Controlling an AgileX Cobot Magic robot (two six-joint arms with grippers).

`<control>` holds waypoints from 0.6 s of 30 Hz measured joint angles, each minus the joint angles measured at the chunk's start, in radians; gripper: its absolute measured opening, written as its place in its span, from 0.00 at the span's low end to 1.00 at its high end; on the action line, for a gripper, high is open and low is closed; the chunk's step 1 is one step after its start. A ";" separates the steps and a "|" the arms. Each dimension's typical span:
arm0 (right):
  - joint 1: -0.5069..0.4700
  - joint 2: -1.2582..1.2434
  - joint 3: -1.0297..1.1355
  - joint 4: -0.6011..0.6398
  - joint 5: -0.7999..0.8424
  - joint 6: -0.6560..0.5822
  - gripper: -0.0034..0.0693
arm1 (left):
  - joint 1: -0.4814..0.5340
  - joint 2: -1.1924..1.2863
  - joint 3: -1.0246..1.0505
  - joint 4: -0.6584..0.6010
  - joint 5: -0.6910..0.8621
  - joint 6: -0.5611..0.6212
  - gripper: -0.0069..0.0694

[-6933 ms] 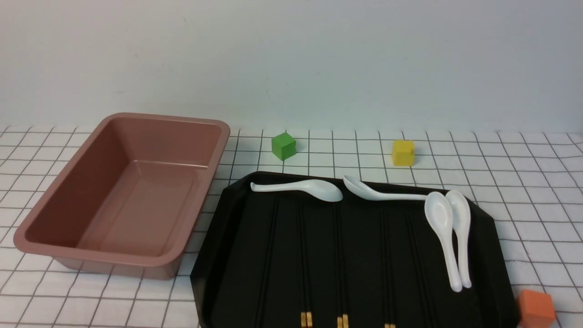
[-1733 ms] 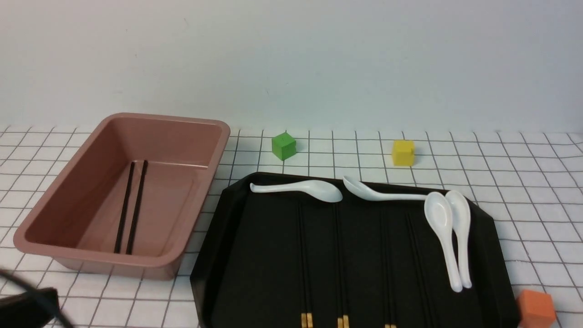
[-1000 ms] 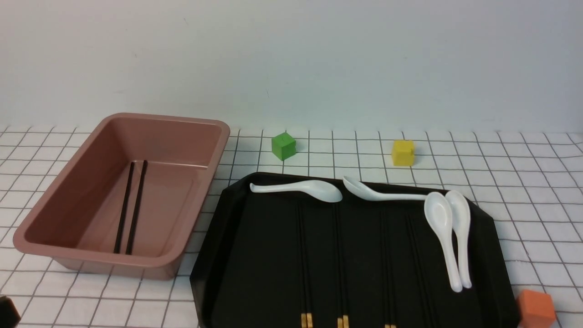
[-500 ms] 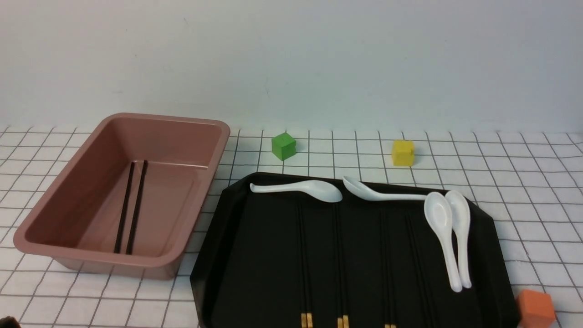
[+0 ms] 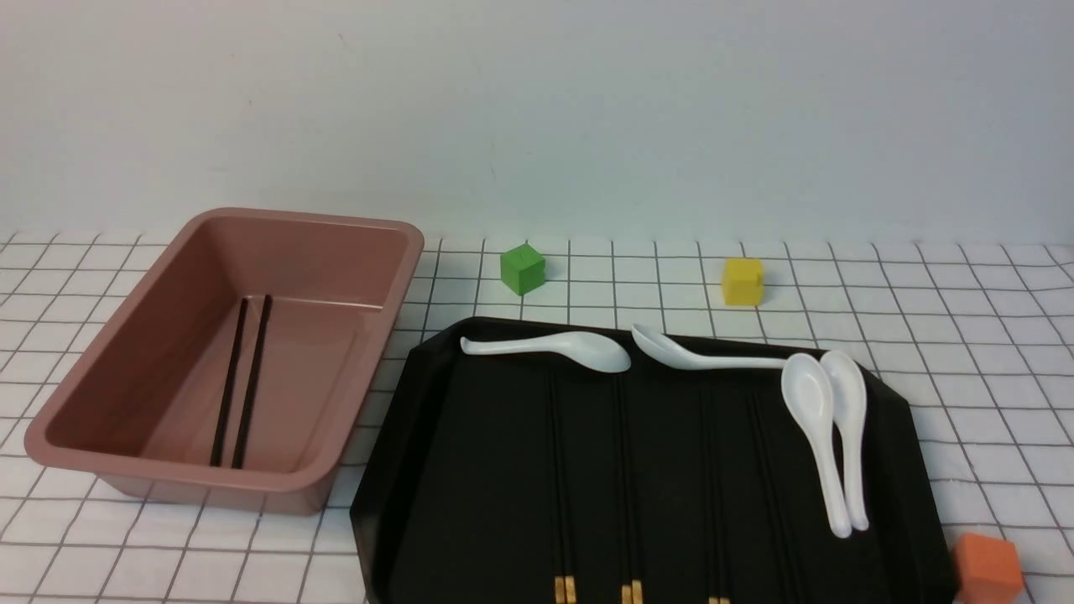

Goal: On white black tablecloth take chopsticks from black tray and put them in box.

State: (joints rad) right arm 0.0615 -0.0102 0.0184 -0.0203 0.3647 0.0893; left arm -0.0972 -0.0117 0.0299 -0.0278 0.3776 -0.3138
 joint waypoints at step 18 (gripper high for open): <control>0.000 0.000 0.000 0.000 0.000 0.000 0.38 | 0.000 0.000 0.000 0.000 0.000 0.000 0.09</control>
State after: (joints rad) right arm 0.0615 -0.0102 0.0184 -0.0203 0.3647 0.0893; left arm -0.0972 -0.0117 0.0299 -0.0275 0.3776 -0.3138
